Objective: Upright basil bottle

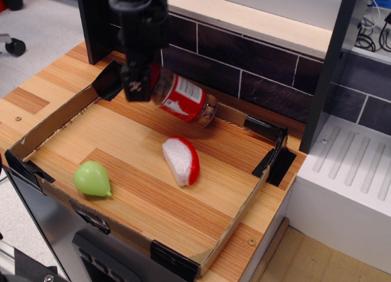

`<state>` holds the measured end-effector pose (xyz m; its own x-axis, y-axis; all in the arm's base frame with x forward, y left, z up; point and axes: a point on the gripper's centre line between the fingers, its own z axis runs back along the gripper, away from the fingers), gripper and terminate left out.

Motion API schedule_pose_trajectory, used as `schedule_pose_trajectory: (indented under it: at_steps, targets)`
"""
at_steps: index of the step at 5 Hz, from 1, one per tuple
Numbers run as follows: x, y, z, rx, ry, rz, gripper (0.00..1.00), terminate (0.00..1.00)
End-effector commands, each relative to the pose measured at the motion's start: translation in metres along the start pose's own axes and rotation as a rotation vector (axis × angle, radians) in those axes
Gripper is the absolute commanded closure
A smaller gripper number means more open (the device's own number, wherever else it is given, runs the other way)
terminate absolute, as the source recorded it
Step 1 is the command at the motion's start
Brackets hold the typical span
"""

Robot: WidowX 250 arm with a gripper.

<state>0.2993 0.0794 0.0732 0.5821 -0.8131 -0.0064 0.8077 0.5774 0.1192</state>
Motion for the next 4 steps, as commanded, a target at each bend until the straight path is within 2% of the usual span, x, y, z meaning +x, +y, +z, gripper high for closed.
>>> schedule_pose_trajectory:
  at_steps: [1,2,4]
  targets:
    - [0.018,0.02,0.051,0.14,0.051,0.031,1.0,0.0]
    - [0.009,0.028,0.065,0.169,0.121,0.075,1.0,0.0]
    - [-0.03,0.037,0.076,0.136,0.212,0.12,1.0,0.0]
